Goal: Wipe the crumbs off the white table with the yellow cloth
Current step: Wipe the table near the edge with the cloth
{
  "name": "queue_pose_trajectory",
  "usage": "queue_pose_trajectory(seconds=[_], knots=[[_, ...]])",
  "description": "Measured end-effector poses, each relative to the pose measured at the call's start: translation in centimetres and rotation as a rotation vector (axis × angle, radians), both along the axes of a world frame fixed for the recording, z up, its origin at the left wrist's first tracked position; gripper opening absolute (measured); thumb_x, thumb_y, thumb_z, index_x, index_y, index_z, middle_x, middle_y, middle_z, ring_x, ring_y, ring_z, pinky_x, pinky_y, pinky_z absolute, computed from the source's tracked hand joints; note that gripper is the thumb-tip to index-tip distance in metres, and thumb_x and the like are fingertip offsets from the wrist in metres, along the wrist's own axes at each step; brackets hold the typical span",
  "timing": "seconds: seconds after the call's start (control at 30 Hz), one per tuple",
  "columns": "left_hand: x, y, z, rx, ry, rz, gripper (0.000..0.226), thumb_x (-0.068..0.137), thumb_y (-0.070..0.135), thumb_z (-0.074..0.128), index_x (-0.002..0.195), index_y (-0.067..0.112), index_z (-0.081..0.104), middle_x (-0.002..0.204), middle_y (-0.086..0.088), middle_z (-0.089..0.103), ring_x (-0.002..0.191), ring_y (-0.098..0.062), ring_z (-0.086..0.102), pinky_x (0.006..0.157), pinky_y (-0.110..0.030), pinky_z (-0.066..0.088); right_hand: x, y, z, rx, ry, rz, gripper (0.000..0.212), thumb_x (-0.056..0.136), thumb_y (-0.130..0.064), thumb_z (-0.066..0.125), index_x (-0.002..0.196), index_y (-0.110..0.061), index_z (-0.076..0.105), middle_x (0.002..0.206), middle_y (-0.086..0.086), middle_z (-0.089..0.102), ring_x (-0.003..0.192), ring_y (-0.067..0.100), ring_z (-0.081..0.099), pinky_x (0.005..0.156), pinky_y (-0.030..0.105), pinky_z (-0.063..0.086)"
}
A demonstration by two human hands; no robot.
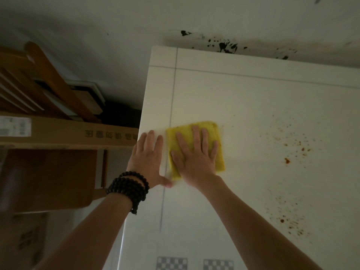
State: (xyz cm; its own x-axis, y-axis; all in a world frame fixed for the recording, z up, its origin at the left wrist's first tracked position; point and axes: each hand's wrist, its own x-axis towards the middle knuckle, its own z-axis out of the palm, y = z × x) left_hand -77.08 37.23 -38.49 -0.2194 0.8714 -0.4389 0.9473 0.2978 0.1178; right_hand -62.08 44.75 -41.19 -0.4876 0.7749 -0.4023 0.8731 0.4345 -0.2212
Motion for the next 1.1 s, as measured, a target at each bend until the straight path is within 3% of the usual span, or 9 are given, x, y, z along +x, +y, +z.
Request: queue_pose_trajectory(seconds=[0.2, 0.4, 0.57, 0.67, 0.9, 1.1], knots=[[-0.1, 0.8, -0.1, -0.03, 0.023, 0.028, 0.147, 0.048, 0.076, 0.076, 0.15, 0.013, -0.009, 0.157, -0.015, -0.015, 0.145, -0.037, -0.012, 0.117, -0.046, -0.002, -4.2, 4.5, 0.1, 0.01, 0.048, -0.044, 0.064, 0.099, -0.067, 0.014, 0.156, -0.047, -0.006, 0.165, 0.002, -0.028, 0.148, 0.029, -0.032, 0.109, 0.058, -0.026], [-0.4, 0.3, 0.4, -0.053, -0.017, 0.052, 0.143, 0.052, 0.07, 0.079, 0.15, 0.013, -0.008, 0.157, -0.015, -0.018, 0.145, -0.036, -0.014, 0.119, -0.046, 0.002, 0.1, -1.5, -0.4, -0.036, 0.06, -0.064, 0.064, 0.096, -0.069, 0.015, 0.154, -0.052, -0.009, 0.163, -0.006, -0.032, 0.145, 0.021, -0.037, 0.107, 0.051, -0.033], [1.2, -0.4, 1.7, -0.095, -0.03, -0.024, 0.13, 0.068, 0.061, 0.075, 0.15, 0.019, -0.017, 0.156, -0.016, -0.023, 0.145, -0.037, -0.018, 0.118, -0.053, 0.0, 6.3, -6.4, 0.1, -0.072, -0.012, -0.194, 0.063, 0.092, -0.074, 0.004, 0.136, -0.059, -0.038, 0.157, -0.008, -0.043, 0.139, 0.018, -0.046, 0.106, 0.05, -0.034], [2.9, 1.2, 2.6, -0.086, -0.069, -0.143, 0.127, 0.071, 0.054, 0.077, 0.15, 0.024, -0.019, 0.157, -0.011, -0.023, 0.145, -0.035, -0.018, 0.118, -0.053, 0.001, 8.1, -7.5, 0.5, -0.08, -0.002, -0.226, 0.062, 0.089, -0.077, -0.001, 0.133, -0.06, -0.041, 0.153, -0.009, -0.048, 0.136, 0.018, -0.05, 0.107, 0.052, -0.034], [4.2, 7.5, 3.0, -0.165, -0.025, -0.201, 0.135, 0.063, 0.058, 0.081, 0.15, 0.026, -0.018, 0.157, -0.011, -0.023, 0.145, -0.036, -0.018, 0.117, -0.057, 0.004, 8.0, -2.1, 0.8, -0.079, 0.015, -0.259, 0.066, 0.092, -0.075, 0.004, 0.143, -0.055, -0.032, 0.153, -0.007, -0.049, 0.137, 0.02, -0.049, 0.11, 0.056, -0.029], [4.5, 12.1, 1.6, -0.183, 0.047, -0.117, 0.145, 0.051, 0.066, 0.082, 0.146, 0.032, -0.023, 0.153, -0.008, -0.029, 0.142, -0.04, -0.018, 0.113, -0.063, 0.011, 6.0, 9.0, 0.5, -0.027, 0.049, -0.214, 0.066, 0.096, -0.071, 0.014, 0.154, -0.051, -0.012, 0.163, -0.003, -0.034, 0.144, 0.022, -0.04, 0.109, 0.052, -0.032]])
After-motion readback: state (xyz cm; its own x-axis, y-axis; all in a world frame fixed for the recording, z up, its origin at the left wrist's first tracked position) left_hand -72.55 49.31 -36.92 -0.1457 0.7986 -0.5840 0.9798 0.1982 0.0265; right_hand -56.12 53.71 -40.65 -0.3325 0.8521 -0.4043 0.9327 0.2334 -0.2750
